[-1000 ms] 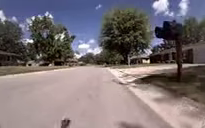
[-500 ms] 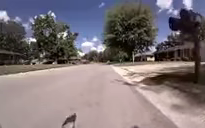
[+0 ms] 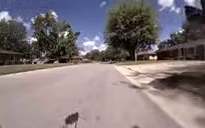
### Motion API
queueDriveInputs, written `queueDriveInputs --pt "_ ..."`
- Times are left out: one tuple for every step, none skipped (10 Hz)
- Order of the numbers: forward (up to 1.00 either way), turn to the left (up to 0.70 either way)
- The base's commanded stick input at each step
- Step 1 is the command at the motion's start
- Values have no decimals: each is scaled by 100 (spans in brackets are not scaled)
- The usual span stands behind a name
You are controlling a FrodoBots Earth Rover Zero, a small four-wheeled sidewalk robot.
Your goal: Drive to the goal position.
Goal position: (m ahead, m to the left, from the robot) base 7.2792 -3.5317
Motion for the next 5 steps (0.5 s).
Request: queueDriveInputs --pt "85 0" --pt "85 0" --pt "85 0" --pt "85 -31" --pt "85 -34"
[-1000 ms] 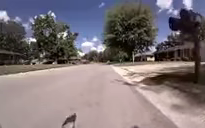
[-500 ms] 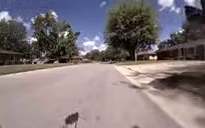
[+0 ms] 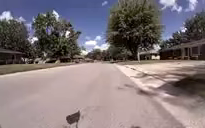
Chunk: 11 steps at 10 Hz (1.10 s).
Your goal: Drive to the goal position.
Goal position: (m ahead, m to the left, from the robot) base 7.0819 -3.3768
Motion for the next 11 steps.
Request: queueDriveInputs --pt "85 -34" --pt "85 -33" --pt "85 -32" --pt "85 -7" --pt "85 0" --pt "85 0" --pt "85 0" --pt "85 0" --pt "85 0" --pt "85 0" --pt "85 0"
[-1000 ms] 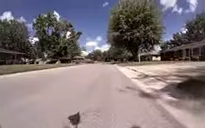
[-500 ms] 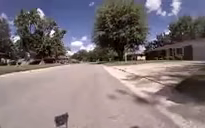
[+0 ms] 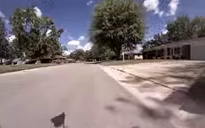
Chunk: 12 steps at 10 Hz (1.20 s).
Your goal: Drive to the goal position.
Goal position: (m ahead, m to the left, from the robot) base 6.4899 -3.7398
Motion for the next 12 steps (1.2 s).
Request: queueDriveInputs --pt "85 0" --pt "85 0" --pt "85 0" --pt "85 0" --pt "85 0" --pt "85 0" --pt "85 0" --pt "85 0" --pt "85 0" --pt "85 0" --pt "85 0" --pt "85 0"
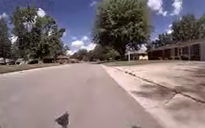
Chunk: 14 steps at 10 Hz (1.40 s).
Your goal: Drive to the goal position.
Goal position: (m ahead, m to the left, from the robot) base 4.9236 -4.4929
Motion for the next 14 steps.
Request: queueDriveInputs --pt "85 0" --pt "85 0" --pt "85 0" --pt "85 0" --pt "85 0" --pt "85 0" --pt "85 0" --pt "85 0" --pt "85 0" --pt "85 0" --pt "85 0" --pt "85 0" --pt "85 0" --pt "85 0"
